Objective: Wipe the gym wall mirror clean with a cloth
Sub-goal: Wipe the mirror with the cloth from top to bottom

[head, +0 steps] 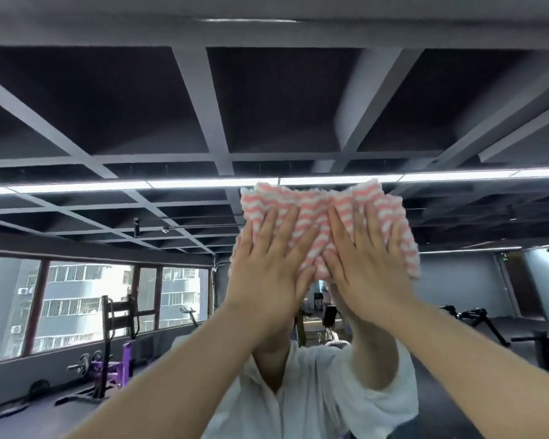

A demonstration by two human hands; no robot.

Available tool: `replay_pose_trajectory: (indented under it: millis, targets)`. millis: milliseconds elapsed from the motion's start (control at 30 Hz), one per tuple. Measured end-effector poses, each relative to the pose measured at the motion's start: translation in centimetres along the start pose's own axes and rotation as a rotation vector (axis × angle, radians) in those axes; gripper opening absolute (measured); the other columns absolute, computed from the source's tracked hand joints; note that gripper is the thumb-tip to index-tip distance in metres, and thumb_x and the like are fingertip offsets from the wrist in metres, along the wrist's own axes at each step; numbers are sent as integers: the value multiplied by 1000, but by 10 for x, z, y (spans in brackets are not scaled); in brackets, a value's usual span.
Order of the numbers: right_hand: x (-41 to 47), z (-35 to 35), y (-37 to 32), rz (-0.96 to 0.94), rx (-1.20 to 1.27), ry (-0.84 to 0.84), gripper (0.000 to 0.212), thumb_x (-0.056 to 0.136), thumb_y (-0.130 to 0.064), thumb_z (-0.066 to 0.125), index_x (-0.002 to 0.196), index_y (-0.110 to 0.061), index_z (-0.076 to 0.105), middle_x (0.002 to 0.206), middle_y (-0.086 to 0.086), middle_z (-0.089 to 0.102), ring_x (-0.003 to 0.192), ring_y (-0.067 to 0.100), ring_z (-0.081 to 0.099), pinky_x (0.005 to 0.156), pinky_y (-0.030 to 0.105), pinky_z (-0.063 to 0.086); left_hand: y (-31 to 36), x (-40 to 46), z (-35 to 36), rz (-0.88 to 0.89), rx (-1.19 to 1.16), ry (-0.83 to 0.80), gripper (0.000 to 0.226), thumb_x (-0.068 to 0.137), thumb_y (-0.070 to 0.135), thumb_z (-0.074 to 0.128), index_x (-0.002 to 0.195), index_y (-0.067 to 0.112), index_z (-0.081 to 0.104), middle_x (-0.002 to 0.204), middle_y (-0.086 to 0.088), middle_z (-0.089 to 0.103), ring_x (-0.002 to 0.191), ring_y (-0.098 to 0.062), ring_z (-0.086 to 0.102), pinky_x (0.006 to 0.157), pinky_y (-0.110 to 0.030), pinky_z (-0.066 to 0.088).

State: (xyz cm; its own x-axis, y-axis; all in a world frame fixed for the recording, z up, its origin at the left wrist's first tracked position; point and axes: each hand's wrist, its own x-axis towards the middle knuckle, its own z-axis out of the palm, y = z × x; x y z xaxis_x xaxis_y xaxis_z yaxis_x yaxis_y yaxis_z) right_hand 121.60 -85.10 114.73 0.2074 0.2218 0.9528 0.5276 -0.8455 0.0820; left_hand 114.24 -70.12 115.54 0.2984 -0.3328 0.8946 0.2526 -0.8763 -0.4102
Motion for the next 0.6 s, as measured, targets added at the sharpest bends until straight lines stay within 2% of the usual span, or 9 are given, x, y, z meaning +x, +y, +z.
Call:
replay_pose_trajectory:
  millis: [33, 100, 133, 233, 333, 400, 467, 533, 600]
  targets:
    - [14, -7, 1, 10, -1, -38, 62, 85, -58, -19, 133, -27, -44, 143, -1, -43, 136, 19, -38, 118, 48, -10, -3, 13, -4, -22, 19, -23, 63, 93, 51, 3, 149, 28, 17, 157, -11, 11, 145, -32, 11, 114, -48, 6]
    - [33, -19, 2, 34, -16, -104, 57, 91, -56, -11, 129, -27, -41, 136, -2, -46, 129, 14, -42, 116, 48, -17, -6, 30, -3, -74, 35, -49, 64, 81, 52, -15, 142, 33, -15, 149, -2, -24, 145, -27, -16, 113, -44, -13]
    - [37, -22, 1, 38, -26, -104, 56, 90, -56, -10, 130, -27, -37, 136, -3, -45, 128, 13, -41, 115, 48, -18, -6, 33, -3, -96, 20, -52, 63, 79, 52, -18, 139, 34, -19, 144, 0, -29, 144, -27, -20, 112, -43, -17]
    - [27, -17, 2, 42, -24, -80, 66, 77, -57, -23, 135, -28, -33, 138, -2, -44, 130, 14, -40, 113, 53, -19, -2, 27, 0, -101, 2, -31, 61, 87, 51, -4, 145, 31, -2, 152, -4, -15, 147, -32, -3, 115, -45, -9]
    - [1, 1, 7, 33, -19, 71, 66, 94, -55, -12, 151, -22, -4, 155, 9, -14, 144, 20, -13, 114, 55, -2, 9, 10, 4, -28, -27, 51, 58, 94, 44, 23, 143, 20, 41, 151, -17, 32, 139, -39, 27, 110, -51, 15]
    - [-25, 10, 8, 29, -13, 90, 63, 101, -50, 3, 153, -18, 13, 157, 15, 8, 145, 28, 9, 109, 58, 11, 19, -10, 10, 23, -32, 37, 54, 98, 43, 20, 142, 20, 43, 150, -18, 35, 138, -38, 25, 109, -52, 16]
    - [-55, 24, 12, 4, -30, 94, 64, 101, -51, 6, 154, -17, 10, 158, 18, 12, 145, 36, 10, 106, 65, 15, 27, -31, 15, 86, -33, 17, 53, 100, 44, 13, 144, 23, 36, 152, -16, 30, 140, -38, 23, 110, -52, 15]
    - [-77, 31, 13, -16, -48, 106, 64, 100, -53, 6, 154, -19, 6, 158, 19, 10, 147, 37, 5, 106, 69, 16, 28, -44, 17, 136, -17, -25, 52, 98, 46, 24, 145, 26, 35, 153, -15, 28, 140, -38, 24, 109, -54, 18]
    - [-83, 30, 13, 2, -45, 49, 64, 100, -54, 6, 154, -20, 7, 158, 20, 12, 145, 40, 12, 105, 69, 19, 25, -45, 16, 165, 0, -53, 56, 93, 49, 30, 144, 27, 35, 152, -14, 31, 139, -38, 28, 107, -54, 21]
